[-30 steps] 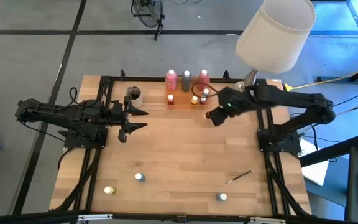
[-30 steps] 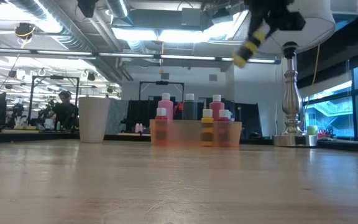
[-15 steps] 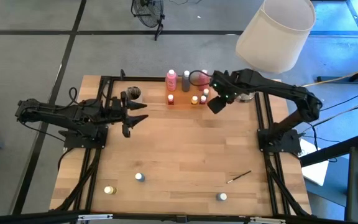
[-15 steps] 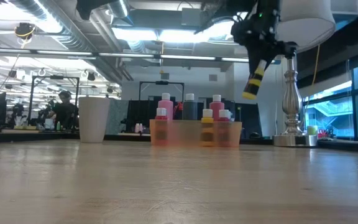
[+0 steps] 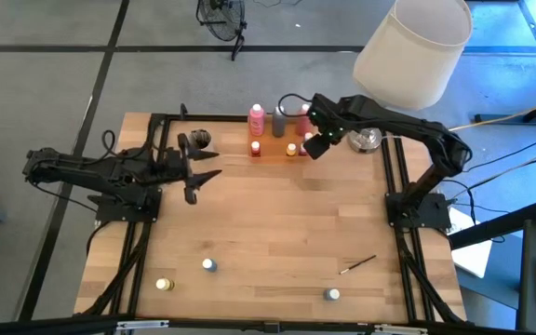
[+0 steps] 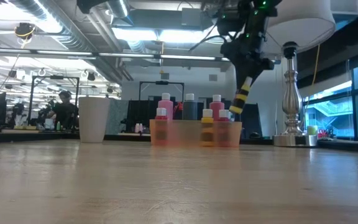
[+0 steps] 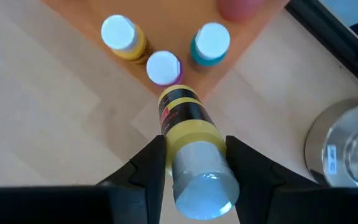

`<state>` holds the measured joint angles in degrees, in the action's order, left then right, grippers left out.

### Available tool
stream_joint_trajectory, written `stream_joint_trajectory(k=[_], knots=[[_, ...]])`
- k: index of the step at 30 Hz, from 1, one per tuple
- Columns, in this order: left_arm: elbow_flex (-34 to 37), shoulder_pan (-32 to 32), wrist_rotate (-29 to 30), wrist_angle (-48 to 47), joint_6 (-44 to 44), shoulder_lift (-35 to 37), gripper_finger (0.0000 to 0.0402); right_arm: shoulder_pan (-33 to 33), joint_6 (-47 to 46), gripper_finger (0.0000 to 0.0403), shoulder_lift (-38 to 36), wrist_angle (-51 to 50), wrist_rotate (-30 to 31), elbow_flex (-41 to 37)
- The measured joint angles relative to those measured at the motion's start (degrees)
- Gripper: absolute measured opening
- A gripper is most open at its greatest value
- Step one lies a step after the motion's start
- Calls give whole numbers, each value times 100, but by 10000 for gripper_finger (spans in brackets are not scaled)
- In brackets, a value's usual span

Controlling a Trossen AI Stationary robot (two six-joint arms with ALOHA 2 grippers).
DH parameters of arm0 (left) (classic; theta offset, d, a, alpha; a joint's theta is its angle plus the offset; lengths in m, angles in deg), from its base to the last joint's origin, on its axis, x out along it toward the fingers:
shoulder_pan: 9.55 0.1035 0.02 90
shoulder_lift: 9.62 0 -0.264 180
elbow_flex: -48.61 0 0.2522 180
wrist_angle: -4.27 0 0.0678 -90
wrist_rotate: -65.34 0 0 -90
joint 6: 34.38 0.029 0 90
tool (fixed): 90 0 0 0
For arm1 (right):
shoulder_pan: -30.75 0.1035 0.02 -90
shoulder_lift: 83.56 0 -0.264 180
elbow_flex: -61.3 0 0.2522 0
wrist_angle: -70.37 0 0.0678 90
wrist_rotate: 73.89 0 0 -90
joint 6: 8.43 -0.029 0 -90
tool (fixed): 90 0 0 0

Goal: Pick & Place Paint Supplies
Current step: Put the light yellow paint bottle into the orange bin

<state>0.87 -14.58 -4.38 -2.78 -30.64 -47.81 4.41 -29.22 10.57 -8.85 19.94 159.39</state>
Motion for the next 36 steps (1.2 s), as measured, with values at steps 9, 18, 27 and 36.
stream_joint_trajectory(k=[9, 18, 27, 36], knots=[[-9, 591, 270, 120, 895, 411, 210, -186, 69, 138, 187, 156, 106, 0], [-11, 1142, 225, 81, 602, 511, 210, -254, 89, 138, 238, 206, 102, 0], [-14, 1308, -86, 79, 583, 508, 210, -250, 219, 138, 562, 267, 41, 0], [-15, 1308, -86, 78, 586, 507, 210, -253, 345, 138, 623, 398, 49, 0]])
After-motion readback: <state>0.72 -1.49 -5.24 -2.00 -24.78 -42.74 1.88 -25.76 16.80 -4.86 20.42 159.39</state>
